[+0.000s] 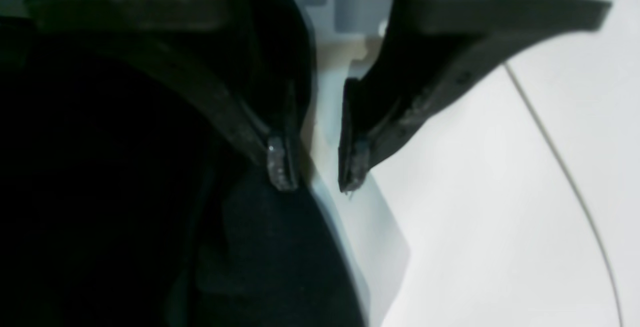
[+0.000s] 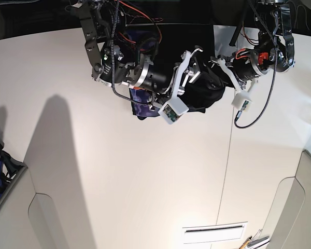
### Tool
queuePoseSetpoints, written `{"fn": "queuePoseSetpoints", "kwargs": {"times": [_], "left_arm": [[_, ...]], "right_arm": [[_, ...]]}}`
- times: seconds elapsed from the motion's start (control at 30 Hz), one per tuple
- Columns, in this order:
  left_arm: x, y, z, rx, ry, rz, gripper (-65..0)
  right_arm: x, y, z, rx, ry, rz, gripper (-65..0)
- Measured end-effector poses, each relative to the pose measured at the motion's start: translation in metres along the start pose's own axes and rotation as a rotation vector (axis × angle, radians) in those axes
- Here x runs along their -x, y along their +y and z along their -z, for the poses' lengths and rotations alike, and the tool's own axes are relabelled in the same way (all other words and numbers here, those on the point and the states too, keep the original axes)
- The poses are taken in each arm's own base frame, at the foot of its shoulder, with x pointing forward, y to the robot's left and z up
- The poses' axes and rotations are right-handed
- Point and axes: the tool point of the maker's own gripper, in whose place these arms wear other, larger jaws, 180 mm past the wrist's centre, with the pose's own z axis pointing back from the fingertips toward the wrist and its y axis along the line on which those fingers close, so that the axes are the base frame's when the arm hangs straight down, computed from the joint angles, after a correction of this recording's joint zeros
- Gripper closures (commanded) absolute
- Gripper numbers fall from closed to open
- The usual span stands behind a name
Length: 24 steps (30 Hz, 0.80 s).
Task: Fold the T-shirt properly
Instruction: 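Lift the bundled shirt with both grippers and flip it over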
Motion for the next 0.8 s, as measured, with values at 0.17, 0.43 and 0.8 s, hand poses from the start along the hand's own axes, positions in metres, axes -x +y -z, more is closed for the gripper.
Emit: {"fn": "queuePoseSetpoints", "kwargs": {"times": [0.17, 0.43, 0.8], "left_arm": [[0.000, 0.000, 0.000, 0.000, 0.000, 0.000, -17.7], [0.000, 0.000, 0.000, 0.000, 0.000, -0.001, -17.7], [0.000, 0.000, 0.000, 0.000, 0.000, 0.000, -17.7]], "right_arm": [[0.004, -0.005, 0.000, 0.027, 0.023, -0.017, -38.0], [-0.016, -0.014, 0.002, 0.043, 0.011, -0.082, -38.0], [-0.026, 0.016, 0.010, -0.079, -0.009, -0.084, -37.9]]}}
